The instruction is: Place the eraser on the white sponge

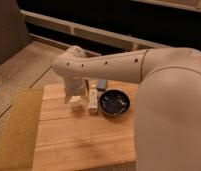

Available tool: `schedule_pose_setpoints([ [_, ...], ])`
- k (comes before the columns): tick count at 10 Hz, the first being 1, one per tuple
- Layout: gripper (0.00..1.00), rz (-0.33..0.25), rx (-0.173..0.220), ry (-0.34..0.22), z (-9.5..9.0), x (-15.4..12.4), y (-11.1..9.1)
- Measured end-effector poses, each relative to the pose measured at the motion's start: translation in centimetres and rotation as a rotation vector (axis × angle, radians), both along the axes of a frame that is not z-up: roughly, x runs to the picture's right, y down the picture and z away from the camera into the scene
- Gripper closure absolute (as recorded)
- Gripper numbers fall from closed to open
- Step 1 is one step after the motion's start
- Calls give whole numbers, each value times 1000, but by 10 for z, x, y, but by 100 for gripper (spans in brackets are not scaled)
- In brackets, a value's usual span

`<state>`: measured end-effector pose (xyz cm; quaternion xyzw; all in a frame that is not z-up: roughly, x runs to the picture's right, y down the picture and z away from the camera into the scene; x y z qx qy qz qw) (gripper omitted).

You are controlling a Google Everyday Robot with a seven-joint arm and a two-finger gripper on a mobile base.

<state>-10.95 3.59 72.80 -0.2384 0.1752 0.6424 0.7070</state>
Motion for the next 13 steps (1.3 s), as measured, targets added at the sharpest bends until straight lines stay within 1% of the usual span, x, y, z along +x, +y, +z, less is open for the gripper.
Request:
schedule_pose_setpoints([
  [1,35,4,27,-17,8,2,-14],
  [2,35,15,60,-39,21,10,-34],
  [4,35,17,77,-61,36,23,-48],
  [5,35,8,83,-86,44,32,-59],
  [7,35,-1,79,-107,46,39,-69],
  [11,35,-10,79,-108,46,38,-69],
  [12,35,-35,99,-85,50,45,-75],
  [13,35,-65,129,-69,54,48,-84],
])
